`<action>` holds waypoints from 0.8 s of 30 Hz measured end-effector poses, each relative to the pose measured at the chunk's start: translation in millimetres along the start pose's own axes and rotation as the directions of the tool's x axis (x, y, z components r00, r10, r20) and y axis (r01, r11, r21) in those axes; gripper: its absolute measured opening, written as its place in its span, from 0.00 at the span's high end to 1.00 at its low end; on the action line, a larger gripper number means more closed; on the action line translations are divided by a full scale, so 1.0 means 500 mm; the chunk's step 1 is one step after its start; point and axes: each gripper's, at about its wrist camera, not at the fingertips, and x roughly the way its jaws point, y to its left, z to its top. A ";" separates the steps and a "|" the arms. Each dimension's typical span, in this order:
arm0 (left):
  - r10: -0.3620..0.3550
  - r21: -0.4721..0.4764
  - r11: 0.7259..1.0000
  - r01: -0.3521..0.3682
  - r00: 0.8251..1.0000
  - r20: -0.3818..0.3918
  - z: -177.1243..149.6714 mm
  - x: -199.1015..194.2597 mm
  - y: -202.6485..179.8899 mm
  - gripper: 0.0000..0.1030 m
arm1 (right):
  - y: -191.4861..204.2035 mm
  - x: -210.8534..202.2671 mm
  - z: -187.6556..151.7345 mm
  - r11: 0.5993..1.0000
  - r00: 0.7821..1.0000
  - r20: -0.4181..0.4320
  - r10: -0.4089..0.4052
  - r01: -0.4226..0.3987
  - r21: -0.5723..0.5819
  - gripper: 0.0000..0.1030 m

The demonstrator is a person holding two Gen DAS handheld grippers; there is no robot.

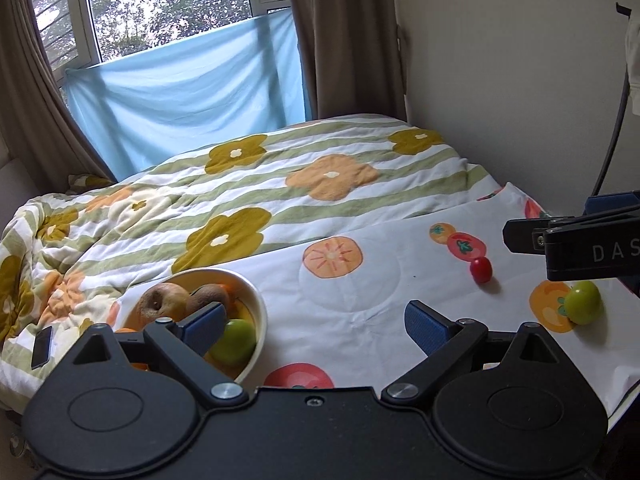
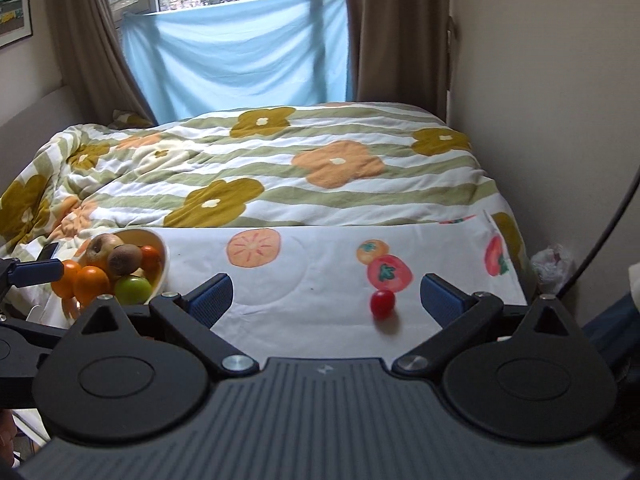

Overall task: Organize fruits
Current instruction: 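Move both grippers to the cherry tomato and green fruit on the sheet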

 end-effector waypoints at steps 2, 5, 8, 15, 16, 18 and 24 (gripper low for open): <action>-0.016 0.019 1.000 0.016 1.000 0.000 0.007 0.008 -0.028 0.04 | -0.038 -0.008 -0.008 0.999 0.999 -0.008 -0.037 0.037 0.023 0.00; -0.051 0.060 0.997 0.051 0.999 0.003 0.018 0.026 -0.077 0.04 | -0.092 -0.016 -0.024 0.994 0.997 -0.024 -0.076 0.077 0.076 0.00; -0.099 0.083 0.992 0.099 0.995 -0.002 0.027 0.051 -0.111 0.04 | -0.137 -0.012 -0.043 0.984 0.991 -0.052 -0.122 0.128 0.124 0.00; -0.218 0.157 0.962 0.222 0.975 -0.040 0.050 0.147 -0.177 0.04 | -0.200 0.013 -0.092 0.947 0.972 -0.105 -0.208 0.227 0.229 0.00; -0.231 0.167 0.958 0.235 0.972 -0.045 0.052 0.159 -0.183 0.04 | -0.206 0.018 -0.100 0.937 0.969 -0.112 -0.221 0.243 0.250 0.00; -0.259 0.195 0.944 0.265 0.964 -0.058 0.057 0.188 -0.198 0.04 | -0.215 0.029 -0.112 0.915 0.961 -0.127 -0.248 0.275 0.296 0.00; -0.338 0.286 0.891 0.353 0.936 -0.103 0.064 0.286 -0.239 0.07 | -0.235 0.067 -0.147 0.835 0.942 -0.183 -0.282 0.335 0.436 0.00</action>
